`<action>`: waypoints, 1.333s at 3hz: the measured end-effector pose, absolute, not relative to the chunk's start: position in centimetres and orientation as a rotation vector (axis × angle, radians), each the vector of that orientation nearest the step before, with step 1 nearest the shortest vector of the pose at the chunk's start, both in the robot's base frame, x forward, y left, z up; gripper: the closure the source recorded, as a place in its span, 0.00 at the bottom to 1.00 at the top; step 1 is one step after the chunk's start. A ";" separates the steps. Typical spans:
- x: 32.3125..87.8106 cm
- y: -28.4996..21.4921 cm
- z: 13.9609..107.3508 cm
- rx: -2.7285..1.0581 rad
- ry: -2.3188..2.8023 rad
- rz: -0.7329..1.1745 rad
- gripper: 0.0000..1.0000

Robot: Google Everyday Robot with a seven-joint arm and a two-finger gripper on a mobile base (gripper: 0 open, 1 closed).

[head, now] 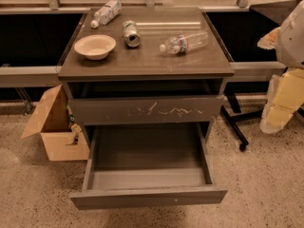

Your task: Place water bottle into middle drawer

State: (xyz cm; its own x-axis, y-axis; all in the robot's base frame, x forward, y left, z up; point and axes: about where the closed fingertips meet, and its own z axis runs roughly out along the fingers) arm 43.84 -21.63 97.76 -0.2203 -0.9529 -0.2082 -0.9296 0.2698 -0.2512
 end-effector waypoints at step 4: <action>56.4 -22.6 95.7 -1.635 1.970 0.086 0.00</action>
Offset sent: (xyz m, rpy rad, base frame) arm 0.0956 -0.0182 -0.0070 0.0995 -0.0769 0.0660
